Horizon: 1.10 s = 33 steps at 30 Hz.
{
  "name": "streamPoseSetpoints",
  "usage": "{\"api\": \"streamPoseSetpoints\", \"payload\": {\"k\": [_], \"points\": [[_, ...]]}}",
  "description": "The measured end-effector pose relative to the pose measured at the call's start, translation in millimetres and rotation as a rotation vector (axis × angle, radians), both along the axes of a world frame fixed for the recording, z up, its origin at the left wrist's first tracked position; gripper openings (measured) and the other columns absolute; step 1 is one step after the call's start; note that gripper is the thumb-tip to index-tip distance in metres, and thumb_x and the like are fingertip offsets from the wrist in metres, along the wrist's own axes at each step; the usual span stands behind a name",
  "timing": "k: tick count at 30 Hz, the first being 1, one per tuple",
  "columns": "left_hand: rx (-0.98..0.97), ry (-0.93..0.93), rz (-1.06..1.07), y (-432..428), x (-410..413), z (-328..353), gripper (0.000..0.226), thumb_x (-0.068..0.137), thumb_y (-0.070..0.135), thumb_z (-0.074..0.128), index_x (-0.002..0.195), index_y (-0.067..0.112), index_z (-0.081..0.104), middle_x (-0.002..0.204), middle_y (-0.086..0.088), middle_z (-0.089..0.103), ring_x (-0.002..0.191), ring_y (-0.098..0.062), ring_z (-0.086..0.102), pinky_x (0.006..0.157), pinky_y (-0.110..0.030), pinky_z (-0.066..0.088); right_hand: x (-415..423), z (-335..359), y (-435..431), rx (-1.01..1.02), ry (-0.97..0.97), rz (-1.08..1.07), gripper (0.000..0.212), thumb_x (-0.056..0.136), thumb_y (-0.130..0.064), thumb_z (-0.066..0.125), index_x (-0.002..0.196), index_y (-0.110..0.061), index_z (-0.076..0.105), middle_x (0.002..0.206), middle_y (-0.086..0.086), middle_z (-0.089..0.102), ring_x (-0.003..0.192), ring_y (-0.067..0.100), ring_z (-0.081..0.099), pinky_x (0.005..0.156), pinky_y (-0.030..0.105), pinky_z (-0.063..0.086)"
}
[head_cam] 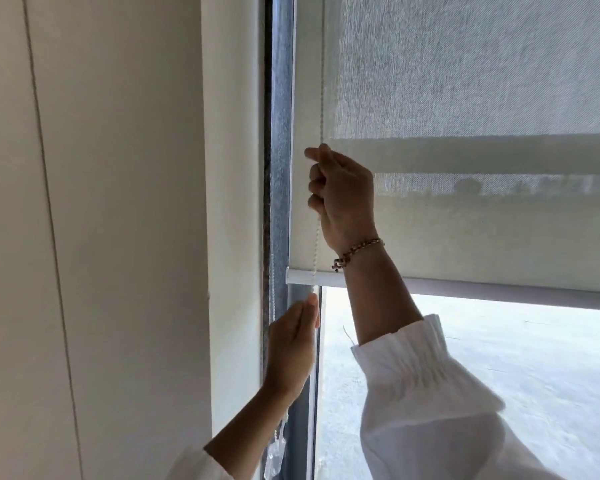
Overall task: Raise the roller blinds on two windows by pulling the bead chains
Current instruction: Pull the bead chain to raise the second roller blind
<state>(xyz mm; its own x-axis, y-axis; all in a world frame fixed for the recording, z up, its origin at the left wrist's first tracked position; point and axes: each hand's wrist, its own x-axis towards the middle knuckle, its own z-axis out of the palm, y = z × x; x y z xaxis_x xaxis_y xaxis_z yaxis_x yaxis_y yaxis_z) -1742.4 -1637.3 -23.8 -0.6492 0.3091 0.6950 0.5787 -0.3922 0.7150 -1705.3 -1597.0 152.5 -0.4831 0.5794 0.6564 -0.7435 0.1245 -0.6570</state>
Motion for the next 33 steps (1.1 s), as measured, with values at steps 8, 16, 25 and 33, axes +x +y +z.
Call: {"api": "streamPoseSetpoints", "payload": {"k": [8,16,25,33], "points": [[-0.079,-0.182,-0.253,-5,-23,36,0.049,0.086,0.059,0.031,0.079,0.019,0.056,0.065,0.008,0.057,0.056,-0.003,0.052,0.059,-0.022,0.043,2,-14,1,0.136,0.231,-0.325,0.029,0.092,-0.023,0.046,0.066,-0.026,0.059,0.040,-0.017,0.044,0.042,0.001,0.035,0.048,0.024,0.028],[-0.017,0.007,-0.315,-26,-13,181,0.051,0.097,0.041,0.023,0.131,0.007,0.039,0.124,-0.009,0.057,0.108,-0.018,0.055,0.090,-0.027,0.046,-11,-89,4,0.181,0.143,-0.506,0.019,0.085,-0.035,0.043,0.070,-0.035,0.056,0.048,-0.018,0.048,0.046,0.008,0.037,0.051,0.028,0.032],[0.072,-0.108,-0.270,-7,4,221,0.045,0.095,0.044,0.037,0.059,0.019,0.050,0.040,0.011,0.033,0.032,-0.004,0.023,0.032,-0.018,0.016,-22,-162,-8,0.246,0.041,-0.555,0.021,0.087,-0.032,0.045,0.073,-0.031,0.060,0.062,-0.021,0.060,0.059,-0.004,0.052,0.057,0.011,0.039],[0.260,-0.015,-0.236,-1,8,170,0.047,0.096,0.037,0.035,0.052,0.021,0.036,0.036,0.007,0.026,0.032,-0.007,0.019,0.035,-0.021,0.015,-9,-131,16,-0.054,-0.079,-0.160,0.036,0.087,-0.049,0.046,0.076,-0.026,0.072,0.081,-0.010,0.073,0.087,0.010,0.066,0.080,0.028,0.047]]}}
